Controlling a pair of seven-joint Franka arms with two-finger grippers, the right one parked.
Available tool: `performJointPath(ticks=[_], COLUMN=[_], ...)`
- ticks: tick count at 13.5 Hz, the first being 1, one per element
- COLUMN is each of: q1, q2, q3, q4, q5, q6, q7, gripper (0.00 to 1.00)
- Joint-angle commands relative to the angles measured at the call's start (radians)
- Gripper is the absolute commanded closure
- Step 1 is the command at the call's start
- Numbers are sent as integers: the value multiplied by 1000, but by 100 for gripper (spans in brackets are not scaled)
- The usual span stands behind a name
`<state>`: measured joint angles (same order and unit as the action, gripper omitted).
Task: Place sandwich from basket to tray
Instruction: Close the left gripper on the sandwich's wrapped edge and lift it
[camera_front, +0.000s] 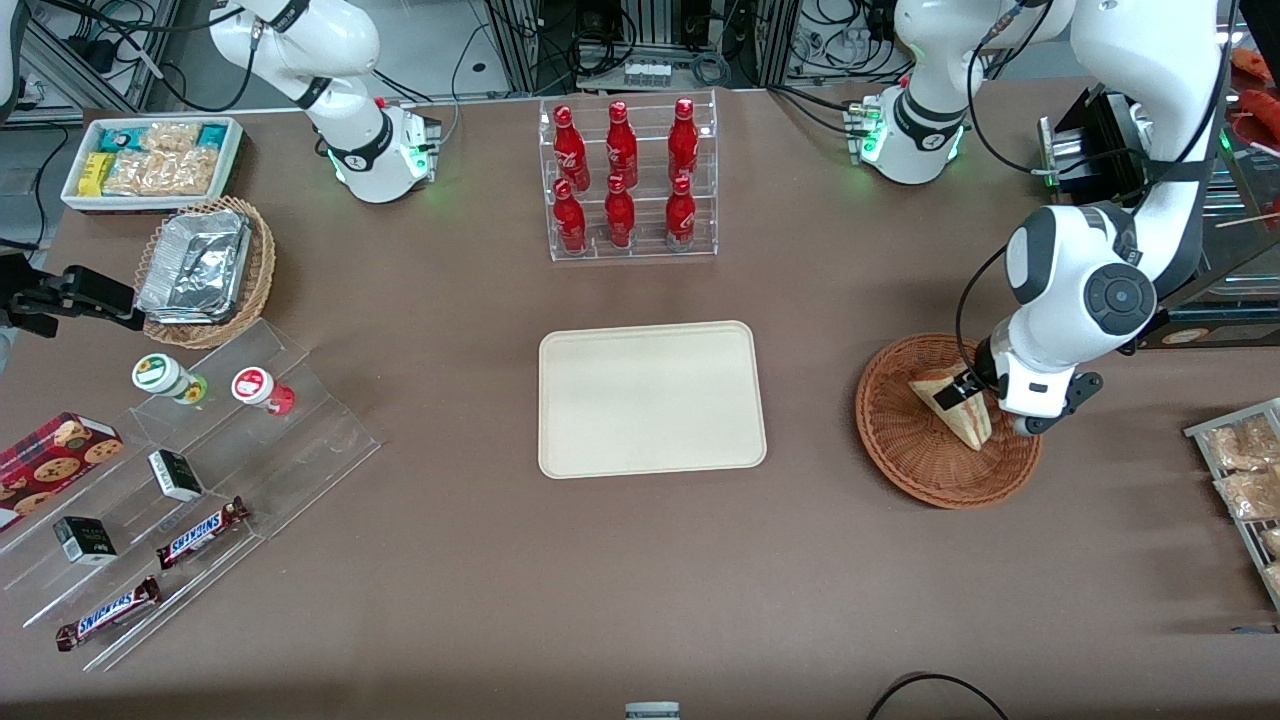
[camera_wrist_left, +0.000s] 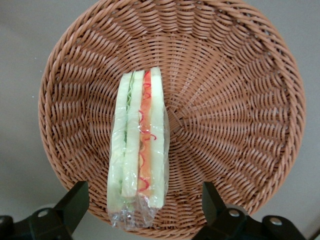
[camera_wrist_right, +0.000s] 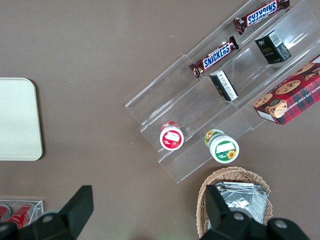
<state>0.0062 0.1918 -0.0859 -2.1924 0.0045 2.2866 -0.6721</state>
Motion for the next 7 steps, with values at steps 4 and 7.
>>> performJointPath(ticks=[4, 7], q1=[18, 18], q2=[31, 43], q3=[-6, -6], q4=[-42, -58], q5=[12, 11], q6=[83, 113], q7=[-20, -30], gripper=[0, 12])
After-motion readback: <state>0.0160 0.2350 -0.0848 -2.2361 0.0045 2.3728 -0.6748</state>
